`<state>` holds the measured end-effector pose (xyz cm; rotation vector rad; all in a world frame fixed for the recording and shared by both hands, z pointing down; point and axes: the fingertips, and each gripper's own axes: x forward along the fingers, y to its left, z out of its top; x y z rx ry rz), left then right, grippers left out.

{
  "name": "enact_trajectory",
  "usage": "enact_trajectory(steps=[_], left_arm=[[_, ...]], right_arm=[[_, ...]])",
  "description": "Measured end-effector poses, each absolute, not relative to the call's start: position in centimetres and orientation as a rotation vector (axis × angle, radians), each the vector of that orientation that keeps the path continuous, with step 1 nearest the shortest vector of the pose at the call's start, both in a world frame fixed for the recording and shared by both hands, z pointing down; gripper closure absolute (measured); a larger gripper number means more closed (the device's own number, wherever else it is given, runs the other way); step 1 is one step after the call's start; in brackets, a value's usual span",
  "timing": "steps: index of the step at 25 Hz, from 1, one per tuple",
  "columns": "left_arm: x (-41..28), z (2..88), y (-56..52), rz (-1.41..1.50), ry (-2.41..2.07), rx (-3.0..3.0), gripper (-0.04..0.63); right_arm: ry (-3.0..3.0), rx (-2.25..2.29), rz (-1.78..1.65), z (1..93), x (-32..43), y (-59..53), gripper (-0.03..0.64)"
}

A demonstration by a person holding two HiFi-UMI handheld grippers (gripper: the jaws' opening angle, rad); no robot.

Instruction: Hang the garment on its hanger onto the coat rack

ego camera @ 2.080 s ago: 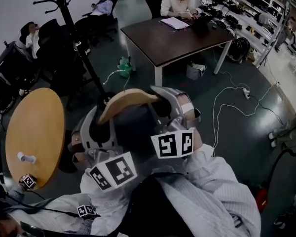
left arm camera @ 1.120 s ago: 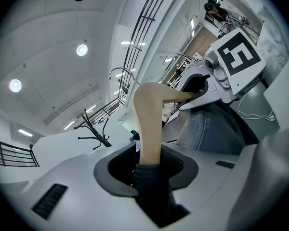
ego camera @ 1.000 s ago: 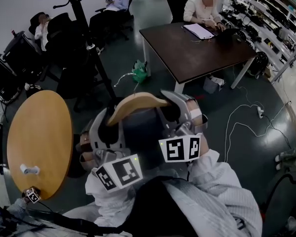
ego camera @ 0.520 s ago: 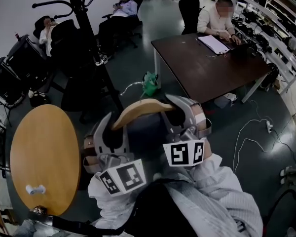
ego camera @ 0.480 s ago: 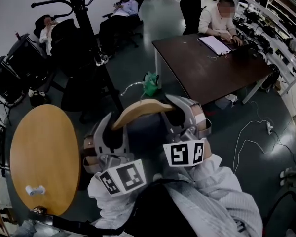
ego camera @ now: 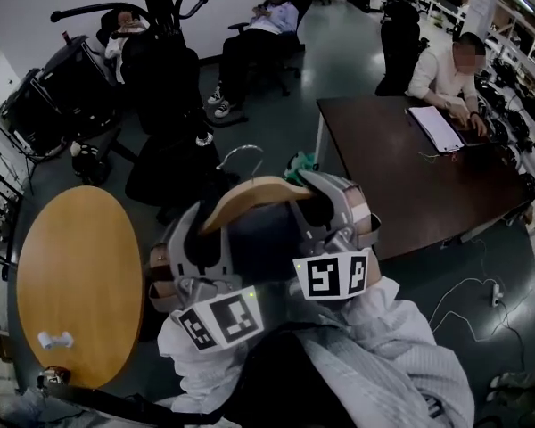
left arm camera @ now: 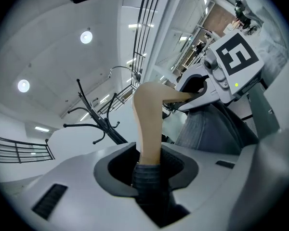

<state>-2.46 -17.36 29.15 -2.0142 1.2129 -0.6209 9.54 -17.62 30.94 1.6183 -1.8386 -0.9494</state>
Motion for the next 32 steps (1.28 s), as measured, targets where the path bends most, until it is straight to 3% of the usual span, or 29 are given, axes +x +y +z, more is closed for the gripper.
enact_trajectory(steps=[10,32], left_arm=[[1.1,24.8,-29.1,-0.662,1.478,-1.858,0.477],[-4.2,21.8,-48.5,-0.662,1.54,-1.786,0.477]], right_arm=[[-2.039,1.43,-1.117,26.2,12.7,-32.3,0.534],[-2.124,1.382,-1.15,23.0,7.2,-52.3,0.523]])
